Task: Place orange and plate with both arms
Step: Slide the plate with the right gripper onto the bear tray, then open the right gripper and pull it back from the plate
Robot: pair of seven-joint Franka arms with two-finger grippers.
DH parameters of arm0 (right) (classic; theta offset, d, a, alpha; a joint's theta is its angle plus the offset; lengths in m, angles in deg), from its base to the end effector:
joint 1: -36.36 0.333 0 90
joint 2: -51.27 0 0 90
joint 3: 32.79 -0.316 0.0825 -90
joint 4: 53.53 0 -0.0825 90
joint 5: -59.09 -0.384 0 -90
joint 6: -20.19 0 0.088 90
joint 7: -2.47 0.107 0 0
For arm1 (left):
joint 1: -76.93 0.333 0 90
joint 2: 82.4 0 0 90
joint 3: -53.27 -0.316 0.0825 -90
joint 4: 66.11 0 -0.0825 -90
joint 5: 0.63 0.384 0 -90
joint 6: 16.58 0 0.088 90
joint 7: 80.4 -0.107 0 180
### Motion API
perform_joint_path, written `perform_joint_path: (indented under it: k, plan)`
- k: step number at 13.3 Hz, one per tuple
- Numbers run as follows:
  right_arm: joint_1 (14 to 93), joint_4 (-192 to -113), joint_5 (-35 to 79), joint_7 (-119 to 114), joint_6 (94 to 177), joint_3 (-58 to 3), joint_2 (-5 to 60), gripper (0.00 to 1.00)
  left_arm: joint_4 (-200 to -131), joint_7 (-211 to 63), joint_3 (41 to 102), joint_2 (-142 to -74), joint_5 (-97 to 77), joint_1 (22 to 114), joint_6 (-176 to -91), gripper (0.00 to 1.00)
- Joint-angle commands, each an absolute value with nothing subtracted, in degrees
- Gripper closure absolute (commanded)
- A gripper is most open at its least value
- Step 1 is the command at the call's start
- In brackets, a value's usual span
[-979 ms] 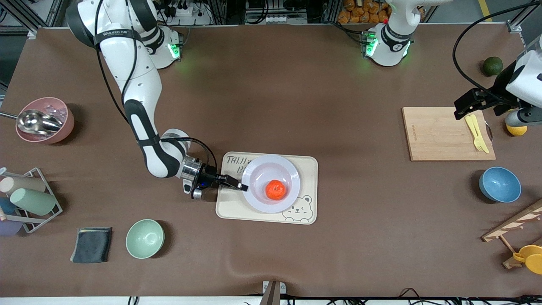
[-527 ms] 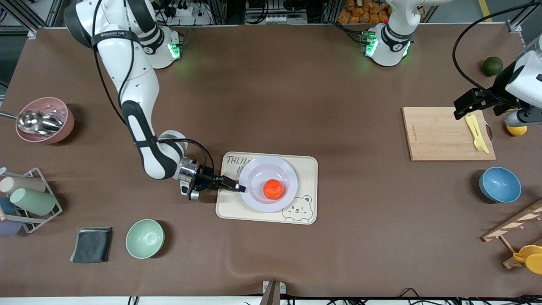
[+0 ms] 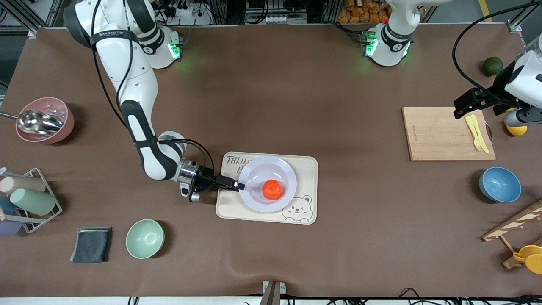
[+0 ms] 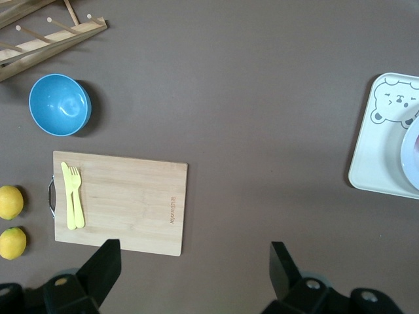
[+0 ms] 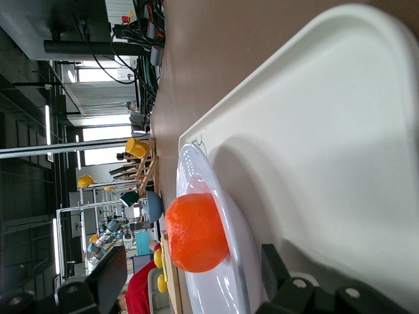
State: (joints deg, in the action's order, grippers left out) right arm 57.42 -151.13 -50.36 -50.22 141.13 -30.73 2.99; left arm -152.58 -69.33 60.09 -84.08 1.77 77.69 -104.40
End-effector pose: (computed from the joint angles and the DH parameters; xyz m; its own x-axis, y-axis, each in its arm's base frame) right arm 0.6092 0.2582 0.1099 0.9671 -0.2491 -0.0526 -0.1205 -0.2656 -0.9565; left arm 0.5577 -0.0535 0.6340 0.9960 0.0888 0.0019 0.0888 -0.9953 -0.0387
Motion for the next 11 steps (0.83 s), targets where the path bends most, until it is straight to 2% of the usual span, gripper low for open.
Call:
perform_joint_path:
  k: [1,8,11]
  plan:
    - [56.6,-150.3,-45.5,-43.9,141.2,-31.2,3.8,0.02,-152.5,-70.6,59.8,-83.5,0.5,77.7,-103.8,0.00]
    - [55.6,-147.3,-32.3,-23.3,141.0,-30.9,6.7,0.00,-152.1,-70.6,59.8,-83.3,0.4,77.7,-103.8,0.00]
    - [54.1,-145.7,-26.0,-21.6,140.8,-30.9,7.0,0.00,-152.1,-70.6,59.8,-83.3,0.4,77.8,-103.9,0.00]
